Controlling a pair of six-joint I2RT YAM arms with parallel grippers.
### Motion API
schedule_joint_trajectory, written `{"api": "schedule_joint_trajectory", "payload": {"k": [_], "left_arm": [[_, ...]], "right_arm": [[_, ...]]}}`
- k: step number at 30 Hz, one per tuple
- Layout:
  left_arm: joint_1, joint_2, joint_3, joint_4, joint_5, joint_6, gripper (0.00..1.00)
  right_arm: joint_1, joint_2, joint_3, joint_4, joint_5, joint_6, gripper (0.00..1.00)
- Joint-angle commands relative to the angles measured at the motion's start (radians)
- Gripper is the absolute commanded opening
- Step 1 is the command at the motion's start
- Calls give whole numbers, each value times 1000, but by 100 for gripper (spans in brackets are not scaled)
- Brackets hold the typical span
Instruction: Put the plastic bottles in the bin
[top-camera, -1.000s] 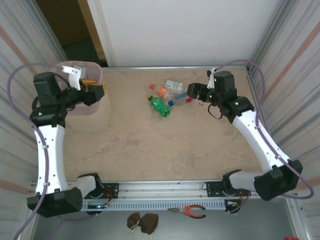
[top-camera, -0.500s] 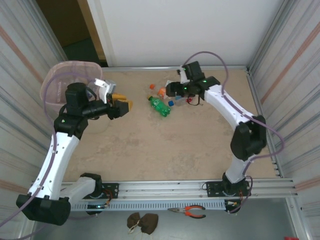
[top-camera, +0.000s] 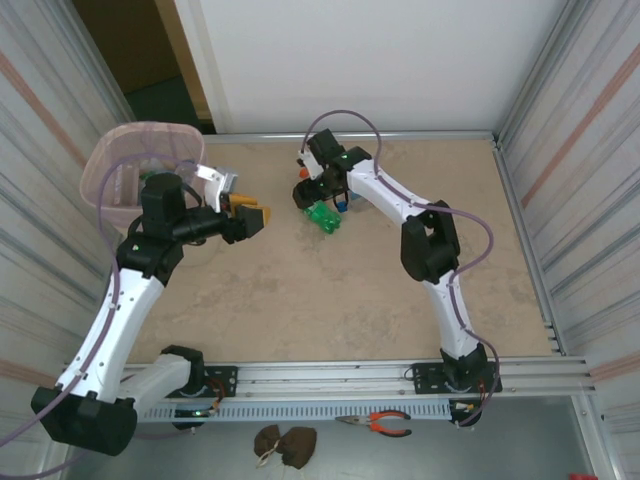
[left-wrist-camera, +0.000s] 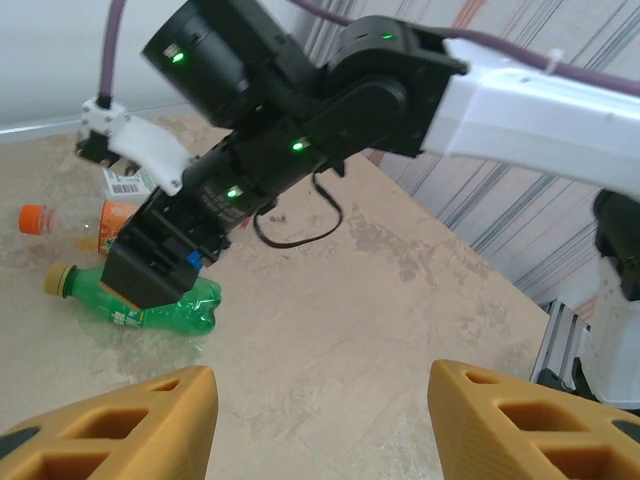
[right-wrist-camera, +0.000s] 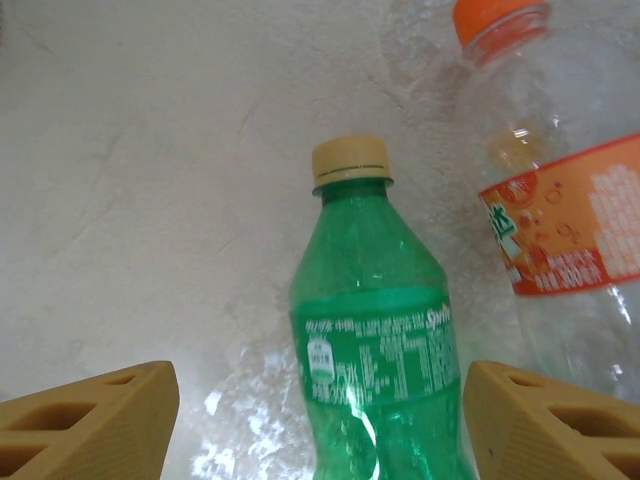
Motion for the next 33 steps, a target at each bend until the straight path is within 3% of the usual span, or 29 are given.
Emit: {"api": "schedule_joint_trajectory", "payload": {"k": [1,9,17,27,33], "left_arm": [[-6,-29,-13,14,-10,-17,60],[-7,-31,-41,81,19,-97,60],[-7,-46,-43,77,15,-115,60],[-7,-80,-69,134,1,-179,60],[-8,-72,-76,164,-25,-240,59]], "right_arm": [[12,73,85,-71,35,-55,74],[45,204,187,-126,100,-88,74],[80,236,204,-197,149,-89,71],[113,155,157,-210,155,-59,61],[122,16,38,-194,128,-17,59]]}}
